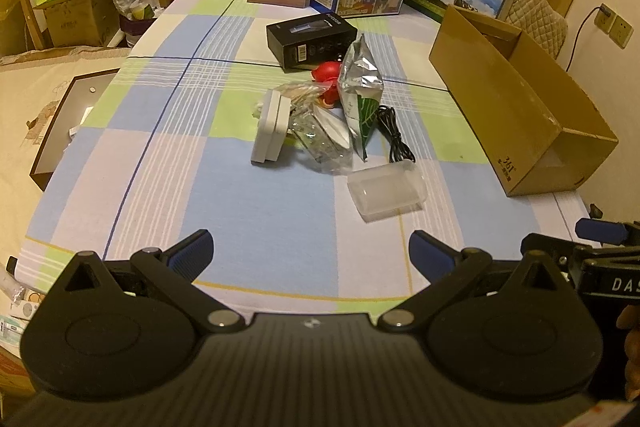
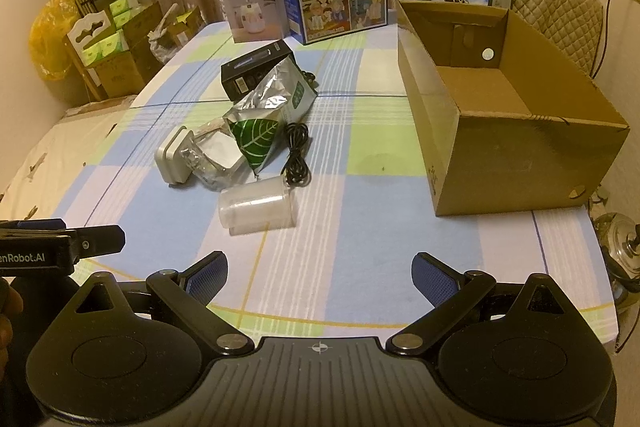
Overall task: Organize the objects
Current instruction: 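Move the right tool toward the frosted cup while the left tool approaches the white adapter, then close the right tool on the frosted cup while the left tool grasps the white adapter, then lift and carry the cup and adapter with both tools over the cardboard box, then open the right tool to drop the cup while the left tool releases the adapter into the box, then move the left tool to the clear container while the right tool approaches the black cable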
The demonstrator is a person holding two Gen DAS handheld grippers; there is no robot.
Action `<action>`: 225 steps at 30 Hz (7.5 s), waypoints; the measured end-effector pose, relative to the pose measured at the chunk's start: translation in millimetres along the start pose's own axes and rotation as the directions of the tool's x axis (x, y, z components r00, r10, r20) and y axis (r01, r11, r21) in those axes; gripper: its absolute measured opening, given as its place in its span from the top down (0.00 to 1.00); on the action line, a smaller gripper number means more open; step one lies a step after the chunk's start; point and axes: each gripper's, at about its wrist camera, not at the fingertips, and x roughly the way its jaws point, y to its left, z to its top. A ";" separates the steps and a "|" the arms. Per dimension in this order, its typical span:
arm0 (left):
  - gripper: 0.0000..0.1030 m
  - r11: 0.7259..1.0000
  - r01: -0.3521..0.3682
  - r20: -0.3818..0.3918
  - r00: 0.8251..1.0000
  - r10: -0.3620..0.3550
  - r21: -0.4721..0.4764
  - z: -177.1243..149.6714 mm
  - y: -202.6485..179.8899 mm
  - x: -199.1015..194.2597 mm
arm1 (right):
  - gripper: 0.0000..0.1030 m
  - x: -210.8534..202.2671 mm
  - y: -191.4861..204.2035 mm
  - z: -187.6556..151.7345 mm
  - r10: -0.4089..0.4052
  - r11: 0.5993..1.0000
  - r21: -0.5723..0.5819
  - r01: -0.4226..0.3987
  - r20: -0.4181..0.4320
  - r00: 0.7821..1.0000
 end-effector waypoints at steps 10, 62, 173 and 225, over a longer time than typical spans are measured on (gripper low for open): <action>0.01 1.000 -0.007 0.012 1.000 0.007 -0.018 10.8 19.4 10.7 | 0.06 10.6 9.0 7.5 0.014 1.000 -0.021 -0.014 0.009 1.000; 0.48 0.946 0.062 -0.010 0.998 -0.063 0.318 79.9 47.5 138.0 | 0.33 167.8 65.1 23.6 -0.008 0.974 -0.225 -0.003 -0.048 0.999; 0.46 0.951 0.174 0.106 0.973 -0.207 0.254 144.6 -145.9 60.3 | 0.28 -9.5 -197.5 116.6 -0.244 0.960 0.203 0.195 0.254 0.936; 0.01 0.998 -0.037 0.084 0.996 0.032 0.058 55.7 27.6 11.3 | 0.28 5.3 -14.8 49.0 0.044 0.998 0.034 -0.049 0.122 0.992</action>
